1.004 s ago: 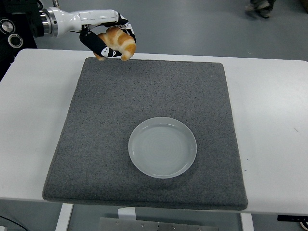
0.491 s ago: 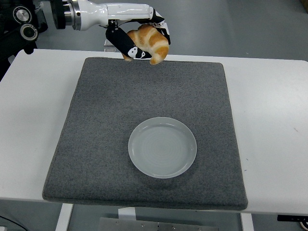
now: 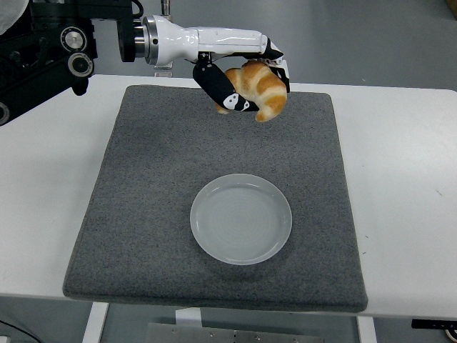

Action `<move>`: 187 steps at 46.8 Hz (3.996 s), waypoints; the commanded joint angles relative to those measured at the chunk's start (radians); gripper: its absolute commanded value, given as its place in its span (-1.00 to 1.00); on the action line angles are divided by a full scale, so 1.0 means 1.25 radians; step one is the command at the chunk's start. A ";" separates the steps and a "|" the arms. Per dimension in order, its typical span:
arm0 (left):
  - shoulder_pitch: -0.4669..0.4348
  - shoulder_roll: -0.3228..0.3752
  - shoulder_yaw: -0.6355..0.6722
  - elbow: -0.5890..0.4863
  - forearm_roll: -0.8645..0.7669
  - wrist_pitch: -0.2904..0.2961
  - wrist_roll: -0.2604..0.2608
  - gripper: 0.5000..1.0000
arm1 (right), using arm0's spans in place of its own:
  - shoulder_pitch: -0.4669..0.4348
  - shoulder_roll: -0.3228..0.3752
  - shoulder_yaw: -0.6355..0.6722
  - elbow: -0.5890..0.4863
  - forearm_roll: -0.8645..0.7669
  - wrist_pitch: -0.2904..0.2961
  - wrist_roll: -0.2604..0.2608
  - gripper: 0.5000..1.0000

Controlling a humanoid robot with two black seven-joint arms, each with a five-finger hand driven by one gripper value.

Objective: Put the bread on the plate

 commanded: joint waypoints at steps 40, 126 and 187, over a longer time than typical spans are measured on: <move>0.151 -0.063 0.065 -0.048 0.170 0.011 0.000 -1.00 | 0.000 0.000 -0.001 0.000 0.000 0.001 0.000 0.73; 0.265 -0.106 0.133 0.020 0.304 0.115 0.000 -0.82 | 0.000 0.000 0.000 0.000 0.000 0.000 0.000 0.72; 0.253 -0.040 0.015 -0.002 -0.012 -0.025 -0.004 0.88 | 0.000 0.000 0.000 0.000 0.000 -0.001 0.000 0.73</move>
